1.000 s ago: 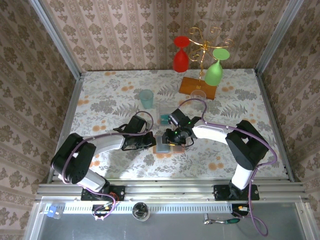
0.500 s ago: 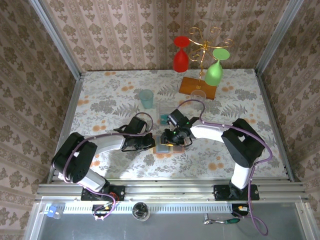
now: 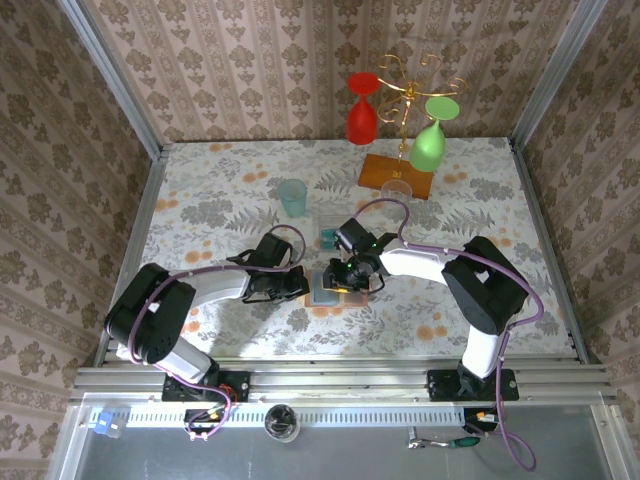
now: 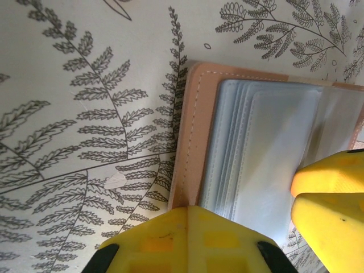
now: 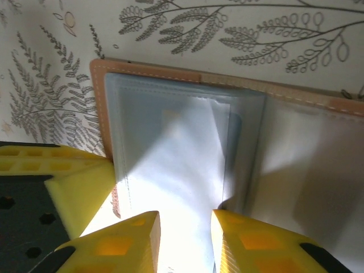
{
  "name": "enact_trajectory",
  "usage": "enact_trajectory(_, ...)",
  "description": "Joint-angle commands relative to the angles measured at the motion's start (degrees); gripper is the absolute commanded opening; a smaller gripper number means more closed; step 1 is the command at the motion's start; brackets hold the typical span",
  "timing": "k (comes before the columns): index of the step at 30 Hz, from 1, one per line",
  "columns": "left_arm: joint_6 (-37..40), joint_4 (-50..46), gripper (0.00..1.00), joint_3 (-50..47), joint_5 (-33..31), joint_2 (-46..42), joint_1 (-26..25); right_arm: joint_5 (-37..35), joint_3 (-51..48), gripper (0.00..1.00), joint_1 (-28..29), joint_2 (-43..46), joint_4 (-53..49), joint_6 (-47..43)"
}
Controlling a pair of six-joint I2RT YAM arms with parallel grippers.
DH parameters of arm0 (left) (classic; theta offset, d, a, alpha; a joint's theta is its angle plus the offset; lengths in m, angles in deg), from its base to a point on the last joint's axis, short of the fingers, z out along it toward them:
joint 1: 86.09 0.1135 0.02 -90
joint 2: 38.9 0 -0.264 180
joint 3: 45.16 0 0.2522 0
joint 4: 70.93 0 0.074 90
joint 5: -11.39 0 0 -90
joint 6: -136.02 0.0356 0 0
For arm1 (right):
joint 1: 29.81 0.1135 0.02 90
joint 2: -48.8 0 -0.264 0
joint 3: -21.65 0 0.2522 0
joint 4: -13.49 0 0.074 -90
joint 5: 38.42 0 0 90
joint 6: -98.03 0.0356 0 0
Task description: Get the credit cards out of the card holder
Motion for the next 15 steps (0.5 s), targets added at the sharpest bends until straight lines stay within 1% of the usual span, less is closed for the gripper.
enact_trajectory(1, 1.5, -2.3, 0.0, -1.1, 0.0, 0.4, 0.7, -2.5, 0.8, 0.3, -0.6, 0.5, -3.7, -1.3)
enact_trajectory(9, 1.4, -2.9, 0.0, -0.1, 0.3, -0.3, 0.8, -1.8, 0.2, 0.3, -0.8, 0.3, -2.8, -1.1)
enact_trajectory(15, 1.2, -4.1, 0.01, 1.1, 0.4, -2.7, 1.0, -1.3, -0.4, 0.28, -1.1, 0.8, -2.1, -0.9)
